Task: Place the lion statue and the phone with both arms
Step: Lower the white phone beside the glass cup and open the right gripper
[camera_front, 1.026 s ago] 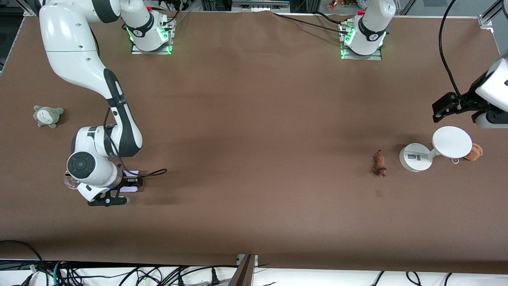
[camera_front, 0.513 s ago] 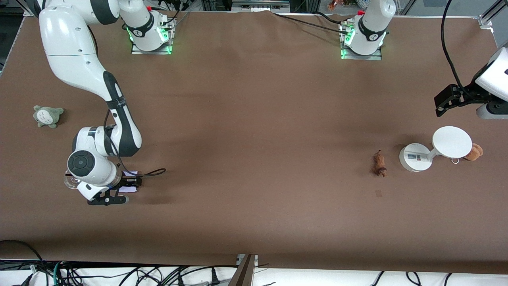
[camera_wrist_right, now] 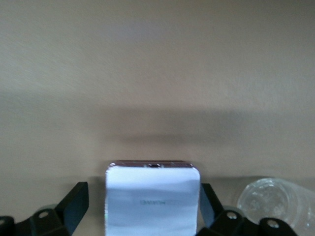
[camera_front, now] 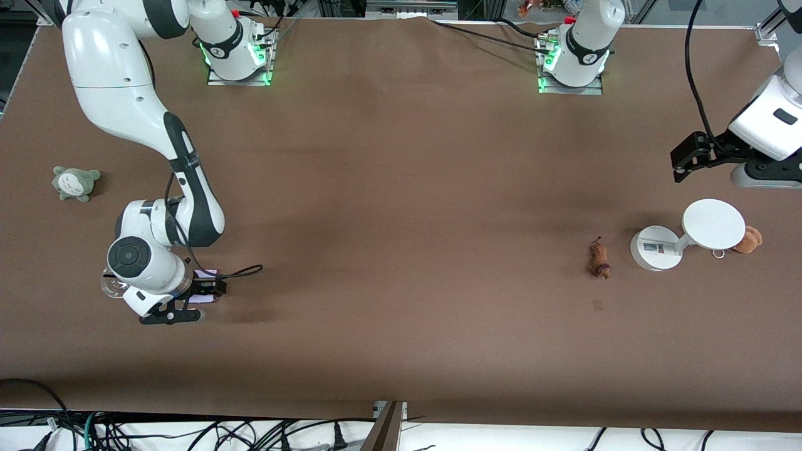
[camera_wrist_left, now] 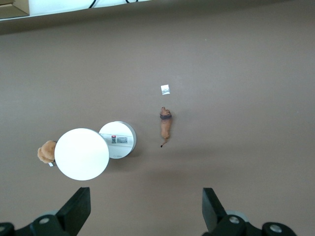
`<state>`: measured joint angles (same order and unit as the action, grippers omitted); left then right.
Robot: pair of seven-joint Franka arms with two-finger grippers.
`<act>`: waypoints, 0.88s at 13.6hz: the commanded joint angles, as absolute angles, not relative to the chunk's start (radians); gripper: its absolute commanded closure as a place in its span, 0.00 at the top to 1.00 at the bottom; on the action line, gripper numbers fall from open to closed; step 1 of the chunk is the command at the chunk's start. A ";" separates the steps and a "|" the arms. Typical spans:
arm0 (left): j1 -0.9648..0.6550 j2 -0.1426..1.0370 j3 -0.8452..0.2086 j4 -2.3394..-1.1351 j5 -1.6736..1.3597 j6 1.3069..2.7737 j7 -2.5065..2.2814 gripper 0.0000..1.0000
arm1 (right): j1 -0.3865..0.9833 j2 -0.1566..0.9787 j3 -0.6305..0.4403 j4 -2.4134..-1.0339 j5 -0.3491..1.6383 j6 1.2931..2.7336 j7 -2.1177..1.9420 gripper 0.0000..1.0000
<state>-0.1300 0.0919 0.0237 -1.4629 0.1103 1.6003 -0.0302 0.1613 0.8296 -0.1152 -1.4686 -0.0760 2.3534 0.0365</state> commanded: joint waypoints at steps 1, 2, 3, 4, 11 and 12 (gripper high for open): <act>-0.118 0.089 0.014 -1.456 0.115 1.588 -0.018 1.00 | 0.186 0.783 -0.106 -1.447 -0.071 2.283 0.020 1.00; -0.118 0.087 0.014 -1.456 0.114 1.588 -0.017 1.00 | 0.186 0.766 -0.106 -1.447 -0.068 2.267 0.020 1.00; -0.117 0.087 0.014 -1.456 0.112 1.588 -0.015 1.00 | 0.186 0.735 -0.104 -1.448 -0.066 2.251 0.012 1.00; -0.117 0.087 0.014 -1.456 0.112 1.588 -0.015 1.00 | 0.186 0.703 -0.095 -1.447 -0.066 2.193 0.002 1.00; -0.106 0.089 0.038 -1.462 0.035 1.592 -0.008 1.00 | 0.187 0.479 -0.054 -1.447 -0.060 1.856 0.003 1.00; -0.104 0.089 0.038 -1.462 0.035 1.592 -0.009 1.00 | 0.187 0.444 -0.051 -1.447 -0.060 1.818 0.003 1.00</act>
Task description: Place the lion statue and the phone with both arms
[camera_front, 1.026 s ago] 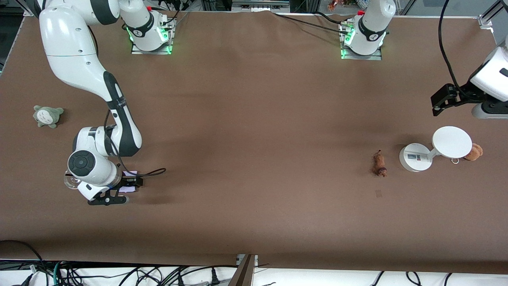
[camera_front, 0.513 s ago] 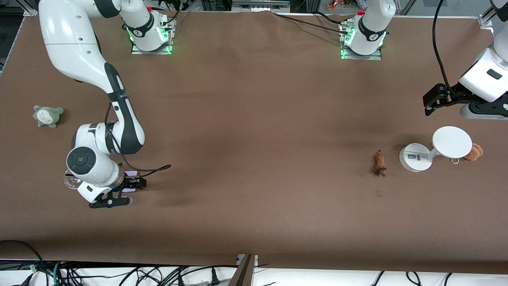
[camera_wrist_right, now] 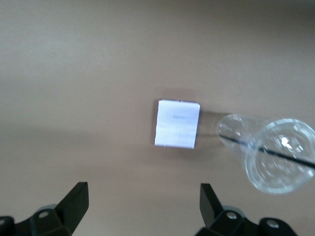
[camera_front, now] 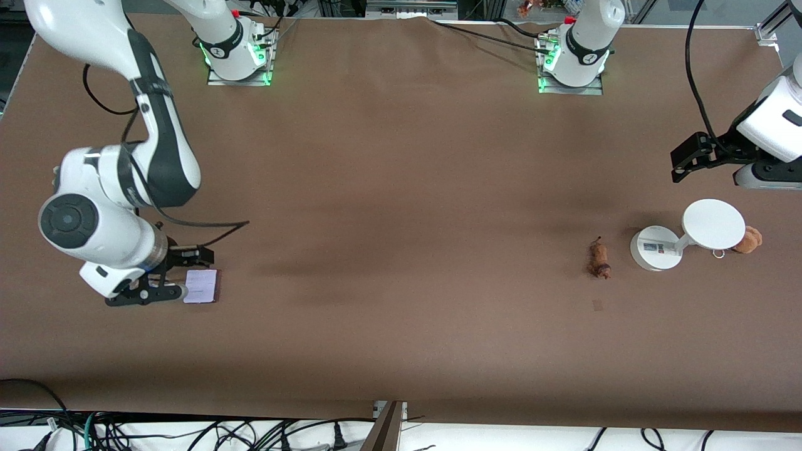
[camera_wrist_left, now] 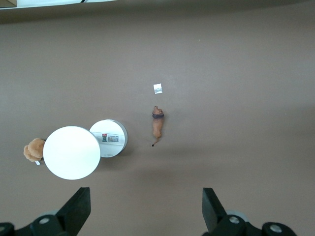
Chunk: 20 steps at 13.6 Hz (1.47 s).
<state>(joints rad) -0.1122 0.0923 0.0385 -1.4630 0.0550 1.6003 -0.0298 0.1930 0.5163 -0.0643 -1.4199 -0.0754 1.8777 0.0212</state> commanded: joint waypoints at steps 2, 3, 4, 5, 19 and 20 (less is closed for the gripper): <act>-0.104 0.089 0.043 -1.460 0.025 1.592 -0.009 1.00 | 0.187 0.372 -0.044 -1.447 -0.058 1.729 0.005 1.00; -0.104 0.089 0.060 -1.462 0.006 1.592 -0.009 1.00 | 0.187 0.335 -0.044 -1.445 -0.048 1.659 0.009 1.00; -0.104 0.089 0.075 -1.463 -0.018 1.592 -0.009 1.00 | 0.187 0.312 -0.044 -1.445 -0.031 1.605 0.012 1.00; -0.104 0.090 0.086 -1.466 -0.037 1.592 -0.009 1.00 | 0.186 0.286 -0.044 -1.443 -0.019 1.582 0.012 1.00; -0.106 0.094 0.097 -1.470 -0.044 1.591 -0.006 1.00 | 0.118 0.038 -0.003 -1.488 -0.054 1.381 -0.032 1.00; -0.104 0.094 0.097 -1.470 -0.043 1.591 -0.006 1.00 | 0.124 0.049 -0.003 -1.479 -0.052 1.375 -0.032 1.00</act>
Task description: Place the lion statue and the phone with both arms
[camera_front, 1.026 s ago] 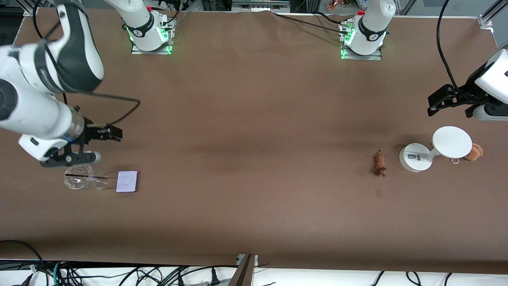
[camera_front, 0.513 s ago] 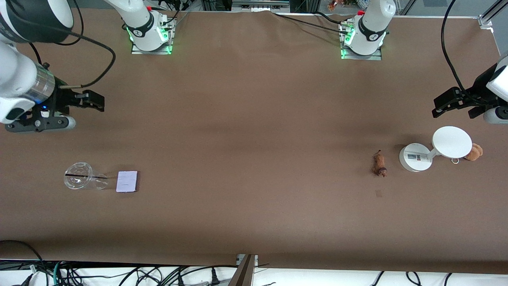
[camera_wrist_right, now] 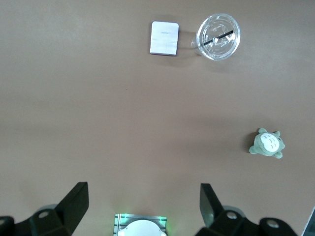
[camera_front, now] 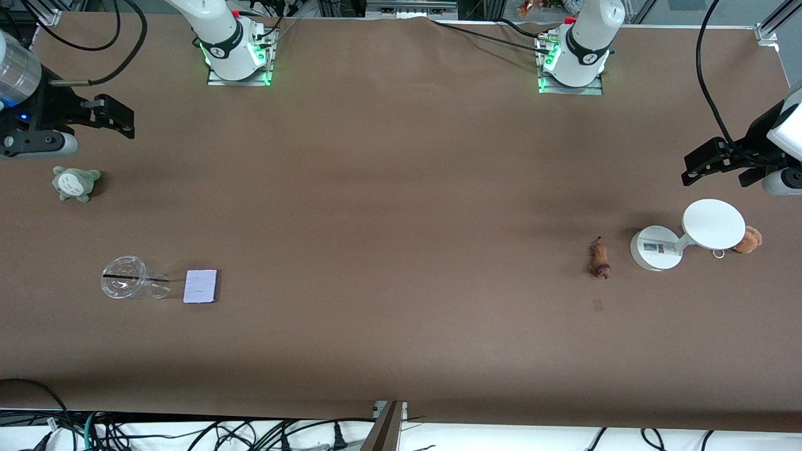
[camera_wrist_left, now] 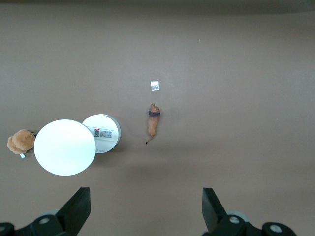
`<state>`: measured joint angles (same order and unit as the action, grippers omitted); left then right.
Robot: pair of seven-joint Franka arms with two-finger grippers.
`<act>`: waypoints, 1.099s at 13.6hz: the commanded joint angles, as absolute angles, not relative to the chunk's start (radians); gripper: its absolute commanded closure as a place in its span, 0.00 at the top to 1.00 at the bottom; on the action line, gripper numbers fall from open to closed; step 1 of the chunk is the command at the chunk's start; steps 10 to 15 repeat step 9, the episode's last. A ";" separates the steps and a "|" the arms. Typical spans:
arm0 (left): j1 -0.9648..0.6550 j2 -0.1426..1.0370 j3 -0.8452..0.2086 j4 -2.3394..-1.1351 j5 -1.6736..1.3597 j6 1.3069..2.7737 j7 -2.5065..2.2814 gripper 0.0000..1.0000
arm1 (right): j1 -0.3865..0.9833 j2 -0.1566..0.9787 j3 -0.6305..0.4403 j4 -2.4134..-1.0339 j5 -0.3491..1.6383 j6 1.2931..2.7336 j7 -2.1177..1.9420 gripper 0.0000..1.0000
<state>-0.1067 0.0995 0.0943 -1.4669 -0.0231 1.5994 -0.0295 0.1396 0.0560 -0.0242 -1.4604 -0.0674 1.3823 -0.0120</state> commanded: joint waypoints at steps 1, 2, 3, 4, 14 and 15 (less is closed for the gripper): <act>-0.104 0.094 0.097 -1.471 -0.044 1.591 -0.006 1.00 | 0.123 0.064 -0.005 -1.477 -0.048 1.376 -0.034 1.00; -0.104 0.094 0.097 -1.471 -0.044 1.591 -0.006 1.00 | 0.123 0.067 -0.006 -1.473 -0.045 1.374 -0.035 1.00; -0.104 0.094 0.097 -1.471 -0.043 1.591 -0.006 1.00 | 0.124 0.080 -0.005 -1.454 -0.048 1.373 -0.037 1.00; -0.104 0.094 0.097 -1.473 -0.043 1.591 -0.006 1.00 | 0.121 0.092 -0.006 -1.441 -0.041 1.373 -0.038 1.00; -0.104 0.094 0.100 -1.477 -0.043 1.589 -0.006 1.00 | 0.121 0.094 -0.008 -1.439 -0.041 1.379 -0.032 1.00; -0.104 0.094 0.100 -1.477 -0.043 1.589 -0.006 1.00 | 0.121 0.094 -0.008 -1.439 -0.041 1.379 -0.032 1.00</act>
